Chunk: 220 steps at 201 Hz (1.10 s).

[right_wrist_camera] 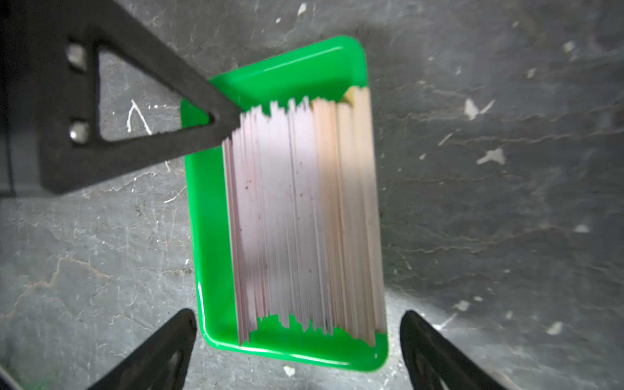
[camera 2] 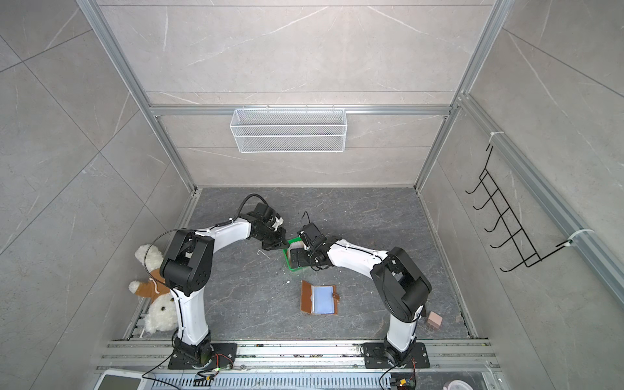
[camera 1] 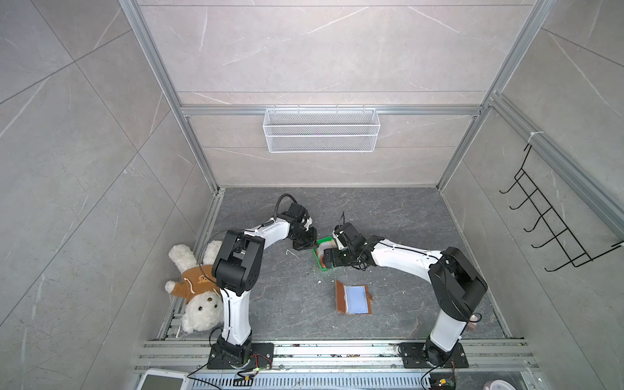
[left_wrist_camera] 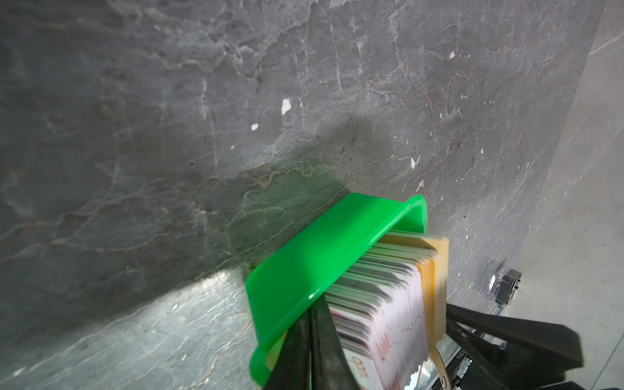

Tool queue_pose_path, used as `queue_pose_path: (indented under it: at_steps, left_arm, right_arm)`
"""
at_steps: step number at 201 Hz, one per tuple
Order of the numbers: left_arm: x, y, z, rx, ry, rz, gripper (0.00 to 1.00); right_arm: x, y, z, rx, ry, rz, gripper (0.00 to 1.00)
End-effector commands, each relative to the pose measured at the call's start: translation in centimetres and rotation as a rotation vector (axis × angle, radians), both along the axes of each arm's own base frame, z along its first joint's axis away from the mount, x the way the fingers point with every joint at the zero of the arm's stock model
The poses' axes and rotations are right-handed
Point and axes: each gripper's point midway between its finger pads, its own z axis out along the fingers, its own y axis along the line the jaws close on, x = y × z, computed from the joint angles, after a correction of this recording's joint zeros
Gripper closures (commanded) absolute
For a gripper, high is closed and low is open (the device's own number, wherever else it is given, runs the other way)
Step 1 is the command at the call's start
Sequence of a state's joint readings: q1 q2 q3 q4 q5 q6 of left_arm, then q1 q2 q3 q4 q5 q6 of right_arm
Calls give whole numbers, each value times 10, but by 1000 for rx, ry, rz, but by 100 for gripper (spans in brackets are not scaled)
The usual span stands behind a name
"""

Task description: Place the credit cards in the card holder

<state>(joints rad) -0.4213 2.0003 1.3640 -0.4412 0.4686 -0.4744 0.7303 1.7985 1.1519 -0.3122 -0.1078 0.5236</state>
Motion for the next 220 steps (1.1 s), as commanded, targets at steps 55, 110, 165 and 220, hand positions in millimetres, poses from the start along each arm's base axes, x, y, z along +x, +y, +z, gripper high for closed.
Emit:
queue_pose_path:
  at_steps: [55,110,165,220]
  left_arm:
    - [-13,8,47,-7,-77,-38,90]
    - [-42,11,46,-16,-33,-58,90]
    - [-47,5,37,9,-5,-79,90]
    - [-56,-1,21,37,53,-98,92]
  right_arm:
    - [-12,8,19,106,-6,60,13]
    - [-6,2,22,72,-22,26,19]
    - [3,0,20,37,-15,-6,17]
    - [10,-1,17,6,-1,-63,16]
